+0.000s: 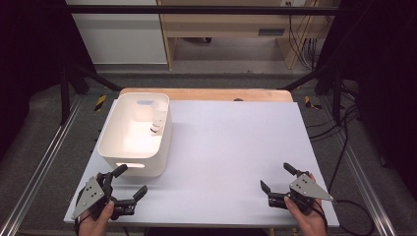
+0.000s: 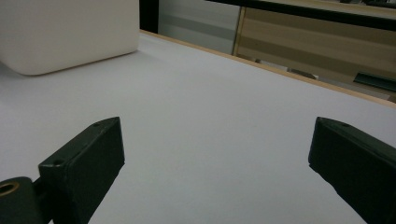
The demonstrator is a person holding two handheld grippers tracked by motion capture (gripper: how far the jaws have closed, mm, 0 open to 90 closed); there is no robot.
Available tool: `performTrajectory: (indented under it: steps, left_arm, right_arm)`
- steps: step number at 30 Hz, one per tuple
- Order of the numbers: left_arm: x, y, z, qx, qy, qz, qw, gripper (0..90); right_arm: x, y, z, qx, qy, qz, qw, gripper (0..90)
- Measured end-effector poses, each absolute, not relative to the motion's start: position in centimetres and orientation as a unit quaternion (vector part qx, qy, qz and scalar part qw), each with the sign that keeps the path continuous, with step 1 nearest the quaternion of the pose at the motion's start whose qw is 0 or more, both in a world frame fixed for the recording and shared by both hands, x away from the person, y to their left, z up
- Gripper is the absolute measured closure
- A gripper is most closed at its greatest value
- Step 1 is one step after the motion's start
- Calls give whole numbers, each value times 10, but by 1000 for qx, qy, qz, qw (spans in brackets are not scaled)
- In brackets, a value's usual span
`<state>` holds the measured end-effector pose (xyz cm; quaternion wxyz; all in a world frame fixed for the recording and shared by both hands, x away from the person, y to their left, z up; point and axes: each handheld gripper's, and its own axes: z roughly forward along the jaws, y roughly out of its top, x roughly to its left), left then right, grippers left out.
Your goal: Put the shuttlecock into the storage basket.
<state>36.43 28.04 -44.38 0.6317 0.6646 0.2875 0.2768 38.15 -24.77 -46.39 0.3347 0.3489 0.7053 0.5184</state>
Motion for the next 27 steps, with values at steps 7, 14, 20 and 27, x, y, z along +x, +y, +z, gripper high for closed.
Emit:
performTrajectory:
  steps: [7, 14, 20, 27]
  left_arm:
    - [365, 283, -446, 661, 290, 279, 633, 40]
    - [364, 286, -448, 660, 289, 286, 632, 40]
    - [364, 287, -451, 660, 290, 291, 629, 40]
    - [362, 284, -453, 658, 291, 296, 628, 39]
  right_arm:
    - [381, -251, -466, 345, 704, 521, 336, 36]
    - [381, -254, -468, 339, 704, 527, 335, 37]
    - [380, -254, -471, 329, 704, 537, 328, 36]
    - [379, -256, -472, 332, 698, 543, 328, 36]
